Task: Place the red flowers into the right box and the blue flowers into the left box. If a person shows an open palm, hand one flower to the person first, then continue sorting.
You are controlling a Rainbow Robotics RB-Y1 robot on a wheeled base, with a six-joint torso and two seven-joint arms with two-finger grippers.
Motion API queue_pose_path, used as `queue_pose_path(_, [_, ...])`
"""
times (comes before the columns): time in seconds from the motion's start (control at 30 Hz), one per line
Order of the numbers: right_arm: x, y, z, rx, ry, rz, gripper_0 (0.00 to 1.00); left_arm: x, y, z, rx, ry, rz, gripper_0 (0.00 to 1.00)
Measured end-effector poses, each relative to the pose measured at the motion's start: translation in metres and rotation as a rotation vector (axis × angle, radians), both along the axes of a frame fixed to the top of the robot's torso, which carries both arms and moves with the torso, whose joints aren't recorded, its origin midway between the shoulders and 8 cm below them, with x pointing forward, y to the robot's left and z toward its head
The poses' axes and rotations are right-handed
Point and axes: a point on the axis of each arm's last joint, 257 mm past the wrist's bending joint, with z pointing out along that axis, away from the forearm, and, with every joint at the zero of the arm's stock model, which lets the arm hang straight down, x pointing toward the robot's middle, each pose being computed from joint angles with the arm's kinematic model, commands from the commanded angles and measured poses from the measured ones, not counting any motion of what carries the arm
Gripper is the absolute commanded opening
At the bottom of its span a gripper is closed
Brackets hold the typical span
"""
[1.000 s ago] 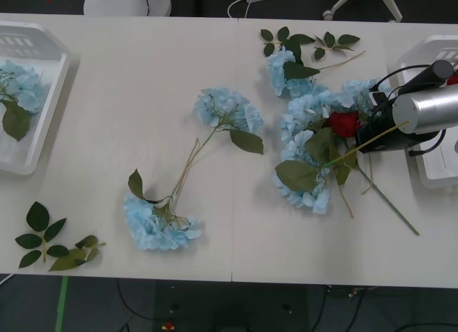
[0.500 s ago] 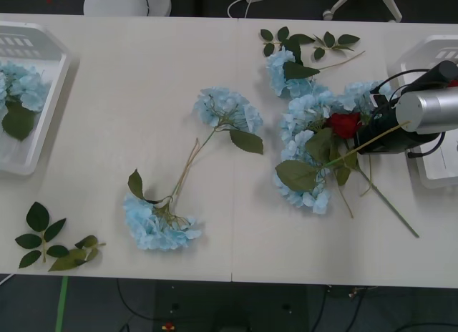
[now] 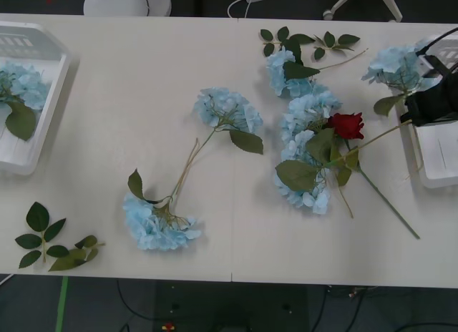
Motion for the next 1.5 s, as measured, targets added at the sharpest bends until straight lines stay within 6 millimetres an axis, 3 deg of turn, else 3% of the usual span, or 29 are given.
queue_pose_path(0.1, [-0.004, -0.006, 0.029, -0.031, -0.05, 0.107, 0.0, -0.006, -0.036, 0.003, -0.017, 0.043, -0.044, 1.0])
queue_pose_path(0.2, [0.0, 0.011, 0.065, 0.037, -0.129, 0.174, 0.0, -0.02, -0.077, -0.003, -0.03, 0.115, -0.085, 1.0])
queue_pose_path(0.43, [0.001, 0.08, 0.14, 0.263, -0.301, 0.323, 0.0, -0.043, -0.15, -0.02, -0.172, 0.121, -0.014, 1.0])
queue_pose_path(0.6, [0.002, 0.132, 0.192, 0.334, -0.449, 0.416, 0.0, -0.047, -0.219, -0.049, -0.454, 0.056, 0.061, 1.0])
queue_pose_path(0.73, [-0.004, 0.166, 0.218, 0.368, -0.524, 0.48, 0.0, -0.051, -0.267, -0.055, -0.631, -0.001, 0.049, 1.0])
queue_pose_path(0.9, [-0.008, 0.21, 0.227, 0.416, -0.579, 0.536, 0.0, -0.068, -0.314, -0.06, -0.661, -0.03, -0.198, 1.0])
queue_pose_path(1.03, [-0.012, 0.249, 0.223, 0.463, -0.591, 0.579, 0.0, -0.095, -0.318, -0.069, -0.731, 0.0, -0.247, 1.0])
queue_pose_path(1.27, [-0.023, 0.323, 0.215, 0.52, -0.569, 0.675, 0.0, -0.142, -0.307, -0.062, -0.757, 0.202, -0.171, 1.0])
queue_pose_path(1.4, [-0.03, 0.355, 0.217, 0.554, -0.566, 0.714, 0.0, -0.151, -0.315, -0.045, -0.705, 0.247, -0.293, 1.0])
queue_pose_path(1.5, [-0.035, 0.375, 0.221, 0.585, -0.571, 0.735, 0.0, -0.157, -0.325, -0.04, -0.61, 0.254, -0.479, 1.0])
